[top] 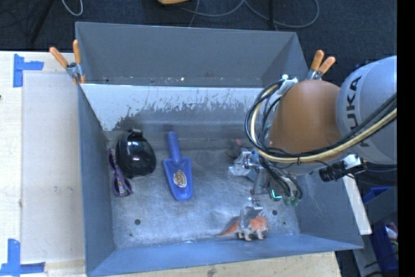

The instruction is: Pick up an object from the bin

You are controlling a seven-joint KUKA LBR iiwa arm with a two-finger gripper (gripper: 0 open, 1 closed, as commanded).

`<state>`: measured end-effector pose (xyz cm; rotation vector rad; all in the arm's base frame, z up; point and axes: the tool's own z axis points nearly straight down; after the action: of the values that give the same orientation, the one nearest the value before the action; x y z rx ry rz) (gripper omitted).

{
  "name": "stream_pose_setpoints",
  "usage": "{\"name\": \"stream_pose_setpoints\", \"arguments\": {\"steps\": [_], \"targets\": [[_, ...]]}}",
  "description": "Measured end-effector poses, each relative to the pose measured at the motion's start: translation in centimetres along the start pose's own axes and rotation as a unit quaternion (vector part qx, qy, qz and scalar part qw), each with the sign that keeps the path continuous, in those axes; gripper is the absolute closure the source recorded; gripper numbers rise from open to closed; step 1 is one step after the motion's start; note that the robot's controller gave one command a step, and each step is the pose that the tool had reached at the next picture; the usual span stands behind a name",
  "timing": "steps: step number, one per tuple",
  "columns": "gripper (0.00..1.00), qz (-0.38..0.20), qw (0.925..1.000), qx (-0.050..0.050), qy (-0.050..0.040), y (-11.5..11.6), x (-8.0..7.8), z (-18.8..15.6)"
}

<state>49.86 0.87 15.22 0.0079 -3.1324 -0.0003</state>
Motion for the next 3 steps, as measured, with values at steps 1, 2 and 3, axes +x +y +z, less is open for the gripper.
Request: {"name": "stream_pose_setpoints", "arguments": {"steps": [1,2,3], "targets": [[0.0,0.0,1.0,0.0,-0.0035,0.0,-0.2,-0.3],[0.0,-0.04,0.9992,0.0,-0.006,-3.6,0.4,3.9],[0.0,-0.086,0.9962,0.002,-0.0058,-4.8,1.6,6.4]]}}
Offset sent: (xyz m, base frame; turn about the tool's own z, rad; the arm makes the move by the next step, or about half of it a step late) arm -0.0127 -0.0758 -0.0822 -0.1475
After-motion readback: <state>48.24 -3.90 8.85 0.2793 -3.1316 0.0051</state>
